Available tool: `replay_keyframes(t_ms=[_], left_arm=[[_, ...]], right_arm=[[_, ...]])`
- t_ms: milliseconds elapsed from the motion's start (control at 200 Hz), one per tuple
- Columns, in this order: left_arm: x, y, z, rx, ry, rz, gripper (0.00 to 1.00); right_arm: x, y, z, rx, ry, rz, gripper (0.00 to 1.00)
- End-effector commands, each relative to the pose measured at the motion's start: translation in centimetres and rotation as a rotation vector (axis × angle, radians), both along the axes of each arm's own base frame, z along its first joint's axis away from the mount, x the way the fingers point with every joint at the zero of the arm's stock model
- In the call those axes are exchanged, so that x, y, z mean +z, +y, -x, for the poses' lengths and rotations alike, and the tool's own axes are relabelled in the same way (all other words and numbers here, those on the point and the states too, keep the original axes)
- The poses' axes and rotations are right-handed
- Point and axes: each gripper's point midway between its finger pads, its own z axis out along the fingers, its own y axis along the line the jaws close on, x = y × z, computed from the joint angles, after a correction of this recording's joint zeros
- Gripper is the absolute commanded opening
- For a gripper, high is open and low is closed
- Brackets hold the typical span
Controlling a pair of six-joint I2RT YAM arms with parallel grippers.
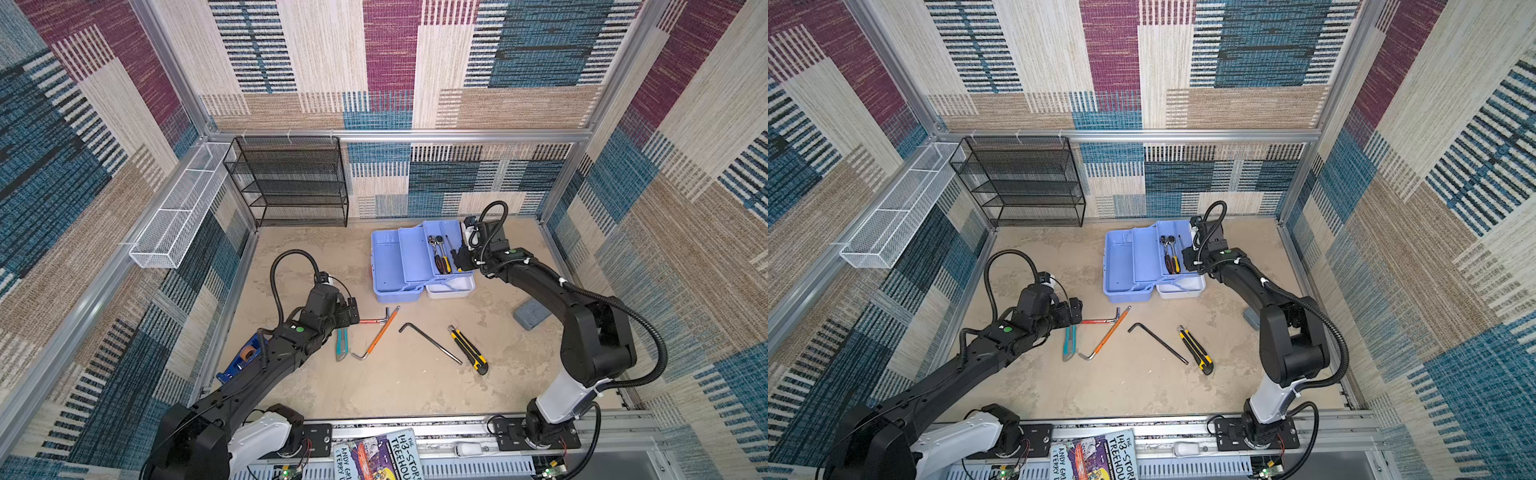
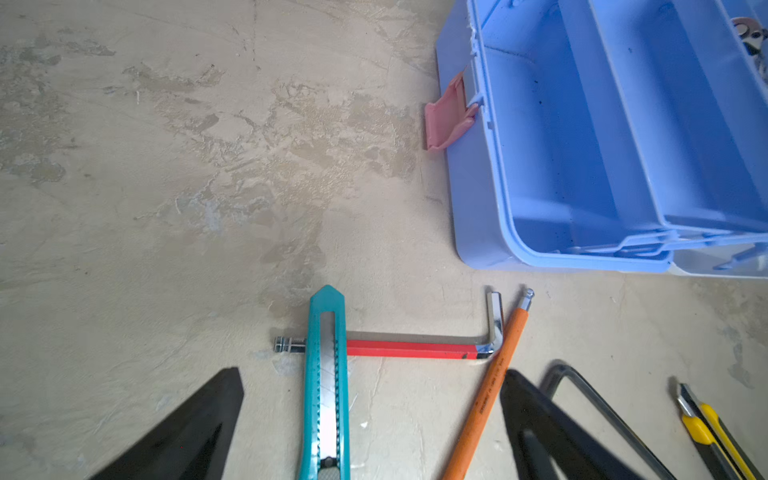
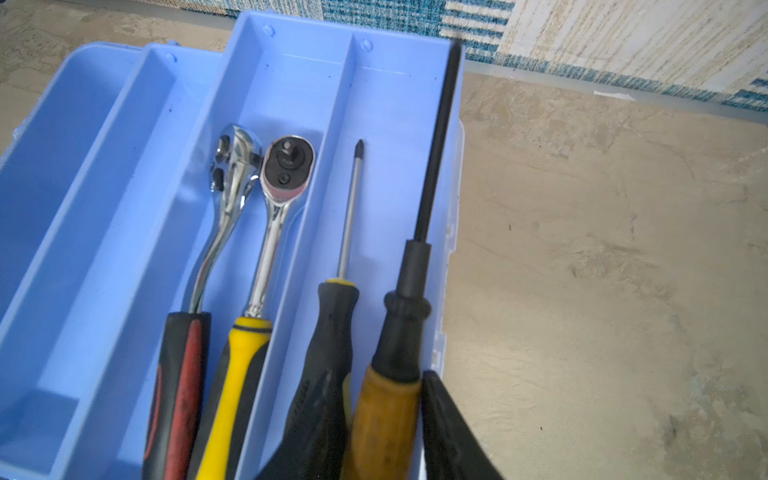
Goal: Pack the tool kit
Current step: 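Lower the screwdriver into the top tray and open right while left reaches the teal knife, then grasp the teal utility knife on the table with the left gripper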
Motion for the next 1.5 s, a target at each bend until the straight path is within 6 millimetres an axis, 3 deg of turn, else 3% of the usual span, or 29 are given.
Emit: replay_keyframes(t_ms=[0,381,721,1007,1498], left_arm=[[-0.5,0.3,0.4,-0.008,0.018,-0.025,1.00],[-1.5,0.4,1.3,-0.041,0.072,-0.061,0.91],[-4.5,1.1,2.9,-0.022,0.164,-0.077,0.88],[-7.0,0.7,2.9,-0.031,0.242,-0.087,0.80],[-9.5,0.4,2.0,-0.030,0.315,-0.124,0.63]], right_arm=[[0.1,0.2,-0.1,0.007,-0.007,-0.005,0.44],[3.1,-0.1,0.5,-0.013,-0.109,-0.046,0.67],[5.8,-1.7,2.5,-0.071,-0.255,-0.058,0.84],[5.7,-2.1,3.8,-0.073,-0.261,-0.063,0.86],[6.0,-3.0,5.4,-0.109,-0.295,-0.078,0.89]])
